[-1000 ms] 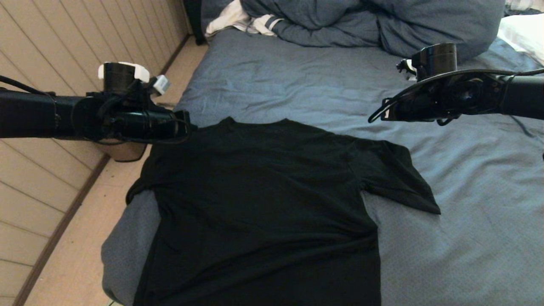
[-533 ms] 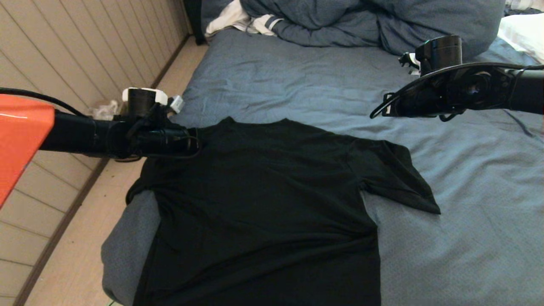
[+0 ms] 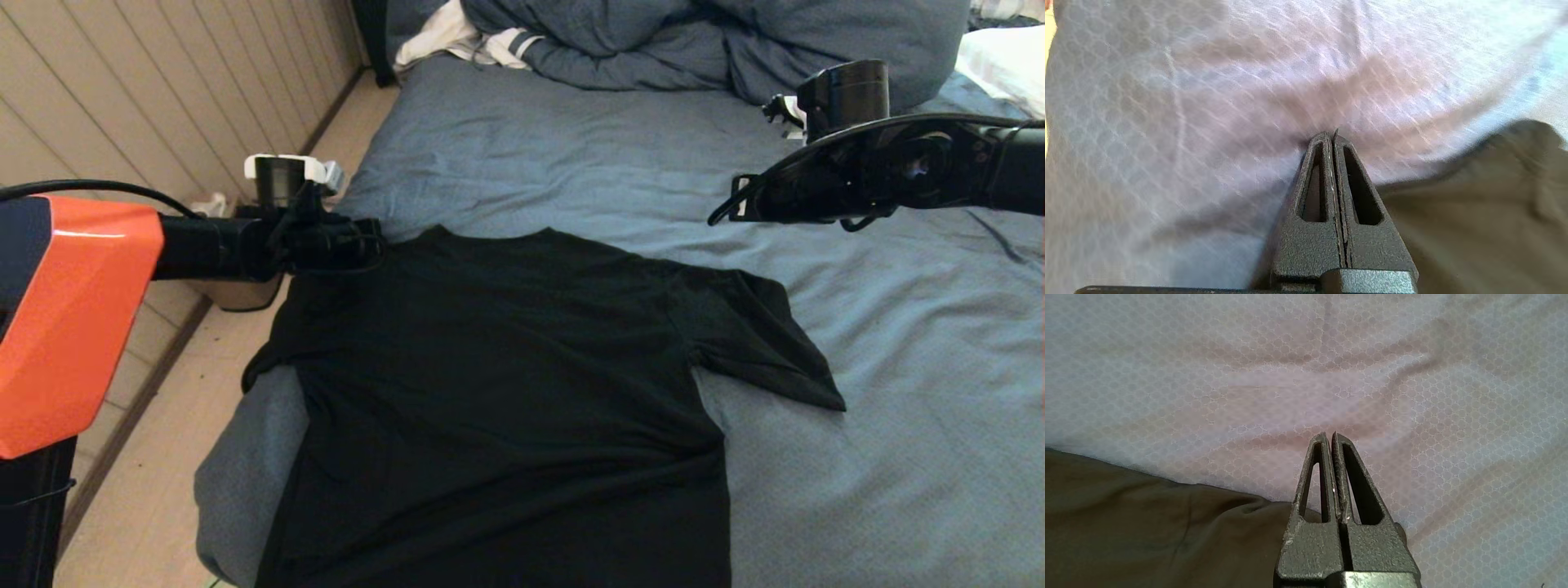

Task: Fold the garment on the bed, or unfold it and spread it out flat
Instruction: Fold the black T-shirt

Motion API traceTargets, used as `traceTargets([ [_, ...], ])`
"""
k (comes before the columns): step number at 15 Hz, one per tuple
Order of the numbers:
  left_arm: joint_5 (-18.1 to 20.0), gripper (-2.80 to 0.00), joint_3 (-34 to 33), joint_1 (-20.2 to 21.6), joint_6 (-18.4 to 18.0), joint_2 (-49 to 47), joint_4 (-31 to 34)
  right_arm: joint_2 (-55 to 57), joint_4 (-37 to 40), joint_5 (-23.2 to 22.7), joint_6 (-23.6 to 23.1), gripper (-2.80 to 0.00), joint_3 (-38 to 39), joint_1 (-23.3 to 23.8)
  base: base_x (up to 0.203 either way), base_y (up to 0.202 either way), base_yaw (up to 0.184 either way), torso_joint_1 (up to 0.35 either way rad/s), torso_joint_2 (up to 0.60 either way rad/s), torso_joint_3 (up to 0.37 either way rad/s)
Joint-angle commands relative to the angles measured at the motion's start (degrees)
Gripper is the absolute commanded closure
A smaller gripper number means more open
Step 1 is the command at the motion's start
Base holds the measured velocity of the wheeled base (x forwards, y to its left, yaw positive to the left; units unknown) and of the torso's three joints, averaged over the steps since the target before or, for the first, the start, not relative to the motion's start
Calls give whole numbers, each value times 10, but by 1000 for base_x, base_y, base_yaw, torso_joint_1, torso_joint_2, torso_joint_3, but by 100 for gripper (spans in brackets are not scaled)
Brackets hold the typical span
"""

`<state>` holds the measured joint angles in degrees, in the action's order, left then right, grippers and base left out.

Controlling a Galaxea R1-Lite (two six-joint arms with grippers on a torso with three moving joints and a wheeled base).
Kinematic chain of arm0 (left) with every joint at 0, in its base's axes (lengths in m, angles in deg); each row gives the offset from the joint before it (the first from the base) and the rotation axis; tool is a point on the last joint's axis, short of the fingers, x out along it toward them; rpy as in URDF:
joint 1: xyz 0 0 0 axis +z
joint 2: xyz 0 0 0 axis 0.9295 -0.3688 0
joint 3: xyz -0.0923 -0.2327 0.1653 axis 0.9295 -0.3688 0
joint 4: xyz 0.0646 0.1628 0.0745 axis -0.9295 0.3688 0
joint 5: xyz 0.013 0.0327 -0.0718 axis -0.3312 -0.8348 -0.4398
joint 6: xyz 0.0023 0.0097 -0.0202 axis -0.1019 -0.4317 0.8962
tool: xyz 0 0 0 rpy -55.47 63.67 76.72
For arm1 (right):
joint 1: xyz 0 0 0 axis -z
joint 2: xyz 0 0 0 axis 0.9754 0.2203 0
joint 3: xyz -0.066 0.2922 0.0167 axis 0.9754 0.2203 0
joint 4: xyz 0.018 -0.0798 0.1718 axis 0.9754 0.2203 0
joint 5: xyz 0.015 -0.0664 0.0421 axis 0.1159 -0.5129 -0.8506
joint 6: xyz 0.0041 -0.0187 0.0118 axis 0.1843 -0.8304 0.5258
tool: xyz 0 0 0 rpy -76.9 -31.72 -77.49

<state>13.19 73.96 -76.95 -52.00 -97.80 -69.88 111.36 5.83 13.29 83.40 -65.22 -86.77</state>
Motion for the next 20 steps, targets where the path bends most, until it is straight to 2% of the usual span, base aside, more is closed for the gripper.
traceTargets([
  [1,-3,0,17,7,1,-33,-2,-5,1,1,0,0,0,-8,0,0,0,0,0,0],
  [3,-4,0,17,12,5,-29,-8,-5,1,1,8,0,0,-15,0,0,0,0,0,0],
  [7,-8,0,16,15,36,40,0,-12,5,-2,37,0,1,-36,0,0,0,0,0,0],
  [10,-6,0,8,-11,55,82,39,-32,11,-12,49,0,33,-50,0,0,0,0,0,0],
  [12,-2,0,-16,-20,71,114,57,-62,46,-25,64,0,47,-55,0,0,0,0,0,0],
  [14,10,0,-82,-25,76,171,66,-104,153,-94,82,0,53,-55,0,0,0,0,0,0],
  [16,29,0,-184,-27,75,251,65,-155,246,-156,103,0,59,-50,0,0,0,0,0,0],
  [20,46,0,-367,-13,56,473,60,-298,270,-169,111,0,172,-42,0,0,0,0,0,0],
])
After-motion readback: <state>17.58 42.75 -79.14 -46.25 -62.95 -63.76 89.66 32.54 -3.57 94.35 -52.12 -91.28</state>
